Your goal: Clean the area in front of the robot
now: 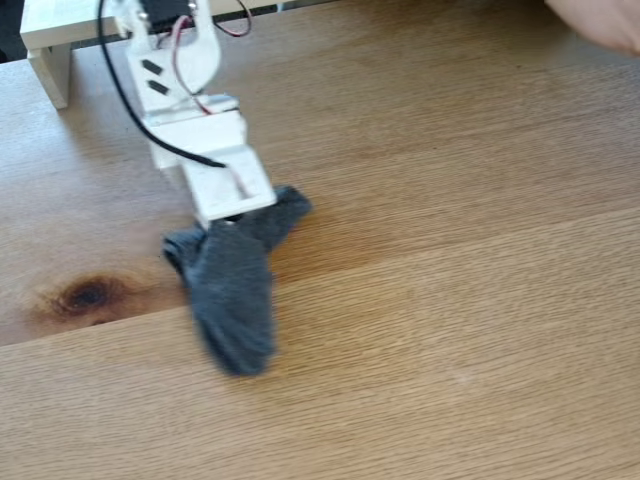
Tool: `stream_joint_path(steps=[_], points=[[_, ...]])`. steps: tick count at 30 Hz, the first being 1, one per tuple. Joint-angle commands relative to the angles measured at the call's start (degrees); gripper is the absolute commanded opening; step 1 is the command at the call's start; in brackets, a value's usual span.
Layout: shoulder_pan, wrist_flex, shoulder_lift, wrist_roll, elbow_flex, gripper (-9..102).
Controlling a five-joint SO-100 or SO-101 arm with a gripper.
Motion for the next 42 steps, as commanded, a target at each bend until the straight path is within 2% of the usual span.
stream_joint_path(steps=[1,10,15,18,21,24,28,32,34,38,40,42], points=[[0.6,-11.5,-4.0,-3.1,-1.9,0],[16.3,-21.8,-12.1,-11.5,-2.0,0],[24.7,-20.4,-11.2,-12.0,-2.0,0],[28.1,-15.3,-6.9,-9.8,-1.3,0],[29.8,-5.6,2.8,-6.0,-1.3,0],[30.6,6.9,14.9,-4.1,-1.9,0],[32.5,23.9,27.8,-7.0,-1.4,0],[38.1,43.1,34.1,-8.9,-1.1,0],[42.5,49.6,35.2,-10.2,-1.1,0],[50.6,56.5,35.2,-14.9,-1.0,0],[53.6,54.6,34.2,-16.9,0.3,0],[56.0,48.4,32.6,-18.8,3.0,0]])
